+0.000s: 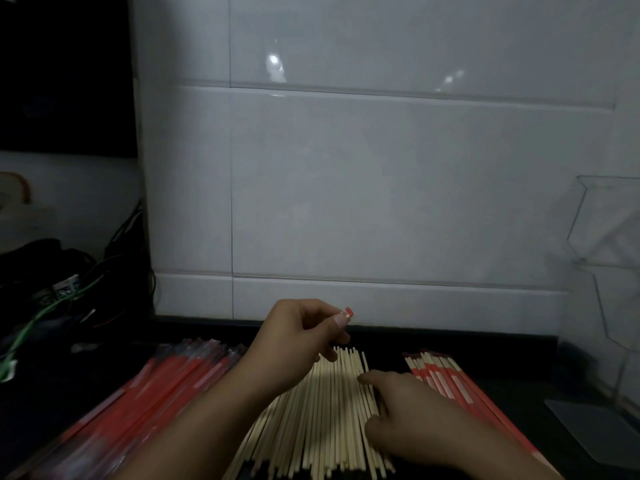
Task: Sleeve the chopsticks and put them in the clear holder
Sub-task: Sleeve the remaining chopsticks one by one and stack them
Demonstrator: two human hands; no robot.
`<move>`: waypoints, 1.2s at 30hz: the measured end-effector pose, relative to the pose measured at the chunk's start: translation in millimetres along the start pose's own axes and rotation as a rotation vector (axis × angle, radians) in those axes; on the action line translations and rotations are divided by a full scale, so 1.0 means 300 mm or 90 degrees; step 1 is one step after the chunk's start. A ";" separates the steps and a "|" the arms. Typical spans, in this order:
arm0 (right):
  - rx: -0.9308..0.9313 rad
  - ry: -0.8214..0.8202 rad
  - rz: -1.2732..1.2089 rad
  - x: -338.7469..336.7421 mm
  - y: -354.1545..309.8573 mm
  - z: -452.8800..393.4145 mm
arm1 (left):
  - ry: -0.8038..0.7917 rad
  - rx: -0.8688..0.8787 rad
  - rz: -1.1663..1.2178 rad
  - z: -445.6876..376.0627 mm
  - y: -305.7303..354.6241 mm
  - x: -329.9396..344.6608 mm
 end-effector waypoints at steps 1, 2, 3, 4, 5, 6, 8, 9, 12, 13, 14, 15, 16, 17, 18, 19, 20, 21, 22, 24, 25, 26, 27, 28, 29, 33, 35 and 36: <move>0.009 -0.004 0.006 0.000 0.000 -0.001 | 0.001 0.000 -0.002 0.000 -0.001 0.000; 0.017 -0.006 0.006 0.001 0.000 -0.002 | 0.001 0.000 -0.004 0.000 -0.003 0.000; 0.023 -0.007 0.007 0.001 -0.002 -0.001 | 0.002 0.000 -0.005 0.000 -0.004 -0.001; 0.026 -0.001 0.004 -0.001 -0.005 0.002 | 0.001 0.000 -0.007 0.001 -0.004 -0.001; 0.029 0.007 -0.002 -0.004 -0.005 0.004 | 0.002 0.002 -0.009 0.001 -0.004 -0.001; 0.030 0.016 -0.018 -0.006 -0.002 0.004 | 0.004 0.002 -0.011 0.002 -0.004 -0.002; 0.026 0.045 -0.072 -0.017 0.012 -0.008 | 0.007 0.000 -0.010 0.000 -0.002 -0.004; 0.022 0.074 -0.112 -0.034 0.019 -0.016 | 0.009 -0.001 -0.009 0.000 -0.001 -0.006; 0.045 0.214 -0.376 -0.117 0.043 -0.019 | 0.017 -0.008 0.002 0.001 -0.001 -0.016; 0.051 0.263 -0.492 -0.145 0.057 -0.012 | 0.017 -0.011 0.005 0.001 -0.002 -0.018; 0.041 0.305 -0.591 -0.175 0.066 -0.001 | 0.015 -0.012 0.005 0.001 -0.002 -0.019; 0.018 0.339 -0.669 -0.202 0.071 0.009 | 0.013 -0.011 0.003 0.001 -0.002 -0.018; -0.015 0.368 -0.730 -0.227 0.069 0.021 | 0.011 -0.010 0.001 0.001 -0.001 -0.018; -0.048 0.395 -0.781 -0.246 0.072 0.029 | 0.008 -0.008 -0.001 0.000 -0.001 -0.017; -0.074 0.423 -0.824 -0.262 0.077 0.035 | 0.005 -0.007 0.000 0.001 -0.001 -0.015; -0.086 0.456 -0.852 -0.276 0.084 0.040 | 0.001 -0.004 0.000 0.001 -0.001 -0.014; -0.088 0.485 -0.863 -0.287 0.093 0.046 | -0.005 -0.002 0.000 0.002 0.000 -0.011; -0.081 0.516 -0.862 -0.297 0.103 0.051 | -0.012 0.001 -0.001 0.004 0.001 -0.007; -0.070 0.553 -0.862 -0.307 0.115 0.057 | -0.018 0.003 0.000 0.005 0.002 -0.003; -0.050 0.613 -0.858 -0.322 0.138 0.070 | -0.030 0.001 0.005 0.007 0.003 0.003; -0.041 0.637 -0.858 -0.327 0.148 0.074 | -0.036 0.001 0.003 0.007 0.003 0.006; -0.032 0.657 -0.859 -0.331 0.155 0.078 | -0.042 0.001 -0.001 0.008 0.003 0.009; -0.023 0.670 -0.862 -0.333 0.161 0.081 | -0.046 0.002 -0.004 0.008 0.002 0.010; -0.016 0.679 -0.870 -0.335 0.163 0.084 | -0.050 0.003 -0.005 0.008 0.002 0.011; -0.011 0.686 -0.882 -0.336 0.166 0.087 | -0.052 0.003 -0.006 0.008 0.002 0.011; -0.005 0.696 -0.900 -0.337 0.172 0.086 | -0.059 0.000 -0.001 0.009 0.001 0.012; -0.002 0.694 -0.900 -0.334 0.176 0.083 | -0.060 -0.003 0.007 0.008 0.001 0.013; -0.002 0.692 -0.897 -0.333 0.176 0.081 | -0.061 -0.004 0.010 0.009 0.001 0.014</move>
Point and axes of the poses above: each hand's wrist, its own z-axis away from the middle knuckle, its own x-axis out of the palm, y = z × x, the point moved 6 cm from there along -z, towards the middle knuckle, and after that the axes turned 6 degrees about y, right-handed, at the moved point
